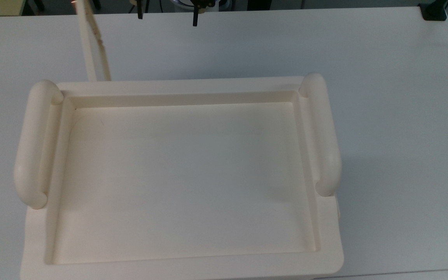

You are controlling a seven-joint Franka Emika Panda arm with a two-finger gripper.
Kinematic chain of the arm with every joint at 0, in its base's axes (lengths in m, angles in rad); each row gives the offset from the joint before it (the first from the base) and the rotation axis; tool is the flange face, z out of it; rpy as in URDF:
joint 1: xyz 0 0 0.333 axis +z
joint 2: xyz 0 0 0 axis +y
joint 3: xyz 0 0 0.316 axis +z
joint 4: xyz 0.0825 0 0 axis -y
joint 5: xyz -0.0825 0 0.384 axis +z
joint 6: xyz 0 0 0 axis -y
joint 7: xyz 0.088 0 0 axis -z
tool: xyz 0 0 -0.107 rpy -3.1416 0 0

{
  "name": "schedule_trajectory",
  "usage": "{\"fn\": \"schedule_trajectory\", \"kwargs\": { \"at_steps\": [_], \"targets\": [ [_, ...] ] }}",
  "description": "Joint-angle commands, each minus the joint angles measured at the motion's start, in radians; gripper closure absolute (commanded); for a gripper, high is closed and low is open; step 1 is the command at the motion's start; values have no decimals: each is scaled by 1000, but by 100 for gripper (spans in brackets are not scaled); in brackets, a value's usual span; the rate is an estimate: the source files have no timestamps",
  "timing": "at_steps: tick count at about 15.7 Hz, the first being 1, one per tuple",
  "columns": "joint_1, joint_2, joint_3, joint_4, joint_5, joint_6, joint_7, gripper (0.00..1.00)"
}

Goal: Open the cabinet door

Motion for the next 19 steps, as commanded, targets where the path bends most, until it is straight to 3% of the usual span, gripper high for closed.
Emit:
{"fn": "schedule_trajectory", "kwargs": {
  "at_steps": [1, 10, 15, 19],
  "targets": [
    [14, -29, -5, -90, 25, 3, -21, 0],
    [-1, -58, -11, -227, 192, 57, -71, 0],
    [-7, -73, -17, -241, 185, 53, -27, 0],
    [-9, -72, -16, -235, 139, 57, 24, 0]
  ]
}}
